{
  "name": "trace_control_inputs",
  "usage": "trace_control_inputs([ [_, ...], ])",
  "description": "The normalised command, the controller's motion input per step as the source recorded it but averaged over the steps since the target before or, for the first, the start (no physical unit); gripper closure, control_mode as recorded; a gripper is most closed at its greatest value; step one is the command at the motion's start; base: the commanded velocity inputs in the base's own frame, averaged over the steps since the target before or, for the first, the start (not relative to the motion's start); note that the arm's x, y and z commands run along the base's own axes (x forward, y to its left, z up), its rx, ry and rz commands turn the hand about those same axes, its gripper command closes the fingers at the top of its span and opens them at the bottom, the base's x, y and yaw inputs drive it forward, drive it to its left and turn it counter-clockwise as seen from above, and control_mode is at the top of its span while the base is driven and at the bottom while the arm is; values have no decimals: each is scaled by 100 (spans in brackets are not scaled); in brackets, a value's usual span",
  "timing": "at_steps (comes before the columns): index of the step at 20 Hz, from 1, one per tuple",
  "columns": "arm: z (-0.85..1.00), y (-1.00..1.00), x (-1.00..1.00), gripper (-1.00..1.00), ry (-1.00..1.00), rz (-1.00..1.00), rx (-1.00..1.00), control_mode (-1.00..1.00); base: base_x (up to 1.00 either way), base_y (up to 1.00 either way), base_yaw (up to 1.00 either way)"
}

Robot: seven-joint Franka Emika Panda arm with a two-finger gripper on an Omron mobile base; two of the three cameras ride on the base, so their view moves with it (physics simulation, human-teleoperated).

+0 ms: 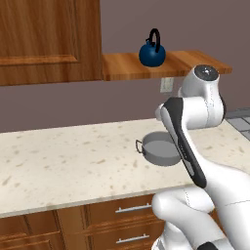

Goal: Pick the kettle from the cabinet and place it on a stove burner. Then pick the pot from the counter and place it on another stove burner. Finally, turn both burners on.

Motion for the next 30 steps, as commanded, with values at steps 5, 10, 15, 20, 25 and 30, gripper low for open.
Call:
trace_control_inputs([
  [5,47,0,-7,-100,-23,0,-6,-100,0,0,0],
  [10,51,0,0,-100,-13,0,0,-100,0,0,0],
  [15,52,0,0,-100,-4,0,0,-100,0,0,0],
  [20,49,0,0,-100,-3,0,0,-100,0,0,0],
  [25,45,0,9,-100,-1,0,3,-100,0,0,0],
  [30,42,0,24,-100,0,0,3,-100,0,0,0],
])
